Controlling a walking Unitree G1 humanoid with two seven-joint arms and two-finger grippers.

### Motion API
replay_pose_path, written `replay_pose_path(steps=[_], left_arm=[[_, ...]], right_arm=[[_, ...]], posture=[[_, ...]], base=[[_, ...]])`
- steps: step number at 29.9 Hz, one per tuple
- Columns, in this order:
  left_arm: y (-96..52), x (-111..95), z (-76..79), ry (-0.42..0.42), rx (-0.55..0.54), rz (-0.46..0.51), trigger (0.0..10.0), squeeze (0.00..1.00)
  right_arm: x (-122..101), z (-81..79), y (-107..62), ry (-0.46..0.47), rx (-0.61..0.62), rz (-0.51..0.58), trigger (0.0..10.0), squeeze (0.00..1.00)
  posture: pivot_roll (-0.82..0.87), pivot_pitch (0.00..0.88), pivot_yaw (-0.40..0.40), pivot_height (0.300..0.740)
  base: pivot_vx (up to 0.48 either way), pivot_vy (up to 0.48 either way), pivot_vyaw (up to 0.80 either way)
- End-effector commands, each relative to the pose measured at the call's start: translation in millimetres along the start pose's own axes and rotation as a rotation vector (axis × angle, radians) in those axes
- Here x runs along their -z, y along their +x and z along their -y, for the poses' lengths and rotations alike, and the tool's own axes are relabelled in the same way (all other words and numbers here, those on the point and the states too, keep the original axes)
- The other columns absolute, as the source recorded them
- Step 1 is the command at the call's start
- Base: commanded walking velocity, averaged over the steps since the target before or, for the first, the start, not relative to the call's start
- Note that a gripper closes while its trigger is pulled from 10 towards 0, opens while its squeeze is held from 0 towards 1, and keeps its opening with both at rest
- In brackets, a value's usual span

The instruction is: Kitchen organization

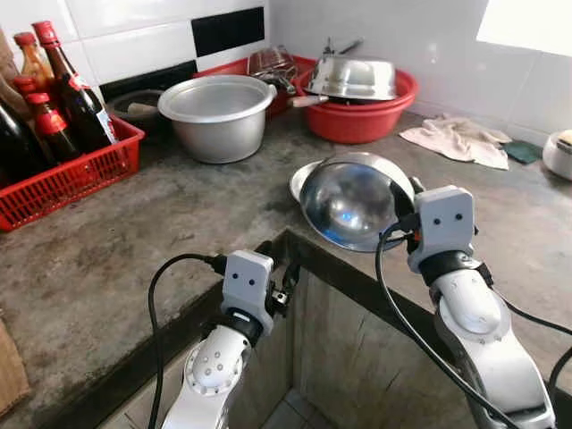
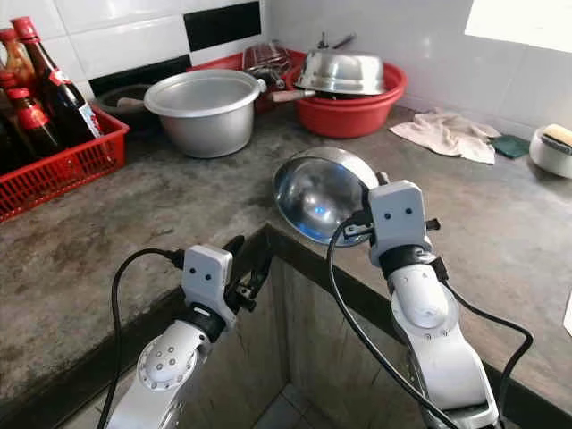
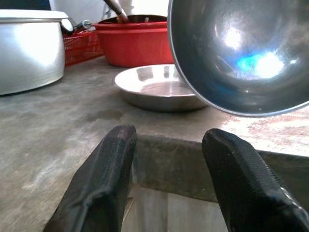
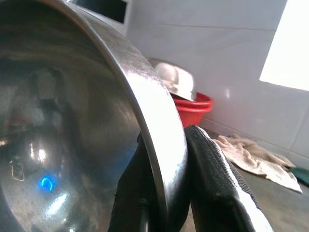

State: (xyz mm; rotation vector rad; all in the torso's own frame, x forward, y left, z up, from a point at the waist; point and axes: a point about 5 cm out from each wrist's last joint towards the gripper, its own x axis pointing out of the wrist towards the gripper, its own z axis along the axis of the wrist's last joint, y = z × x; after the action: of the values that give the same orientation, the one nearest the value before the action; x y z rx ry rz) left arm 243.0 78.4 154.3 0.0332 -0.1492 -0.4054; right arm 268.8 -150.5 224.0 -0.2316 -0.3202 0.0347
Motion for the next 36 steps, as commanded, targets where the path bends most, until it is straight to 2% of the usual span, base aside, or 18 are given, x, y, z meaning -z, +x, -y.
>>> replay_pose_path(steps=[1, 8, 13, 18, 20, 36], left_arm=[[2.1, -7.8, -0.4, 0.001, 0.006, 0.030, 10.0, 0.00], [5.0, -10.7, 0.2, 0.009, 0.022, 0.042, 10.0, 0.00], [7.1, -8.8, -1.1, 0.055, 0.026, 0.034, 10.0, 0.00], [8.1, -9.6, 1.1, 0.066, 0.049, 0.047, 10.0, 0.00], [10.7, -9.0, 4.1, 0.035, 0.067, 0.036, 10.0, 0.00], [11.6, -10.0, 0.0, 0.051, 0.043, 0.051, 10.0, 0.00]], right_arm=[[-10.8, 5.8, -0.3, 0.003, 0.041, 0.049, 0.0, 0.00], [-11.1, 5.7, -0.2, 0.010, 0.068, 0.051, 0.0, 0.00], [-10.8, 4.3, 1.0, 0.000, 0.088, 0.048, 0.0, 0.00], [-11.1, 4.7, 1.2, -0.012, 0.105, 0.049, 0.0, 0.00], [-11.6, 5.4, 2.1, -0.020, 0.113, 0.048, 0.0, 0.00], [-7.7, 1.1, 2.5, -0.033, 0.090, 0.026, 0.0, 0.00]], posture=[[0.06, 0.031, 0.015, 0.740], [0.06, 0.027, 0.017, 0.740], [0.06, 0.024, 0.021, 0.740], [0.05, 0.023, 0.024, 0.740], [0.05, 0.021, 0.026, 0.740], [0.05, 0.006, 0.021, 0.740]], base=[[0.000, 0.000, -0.80], [-0.075, 0.318, -0.80], [0.000, 0.000, -0.80], [0.000, -0.357, -0.80], [0.270, -0.300, -0.80], [0.000, -0.033, -0.80]])
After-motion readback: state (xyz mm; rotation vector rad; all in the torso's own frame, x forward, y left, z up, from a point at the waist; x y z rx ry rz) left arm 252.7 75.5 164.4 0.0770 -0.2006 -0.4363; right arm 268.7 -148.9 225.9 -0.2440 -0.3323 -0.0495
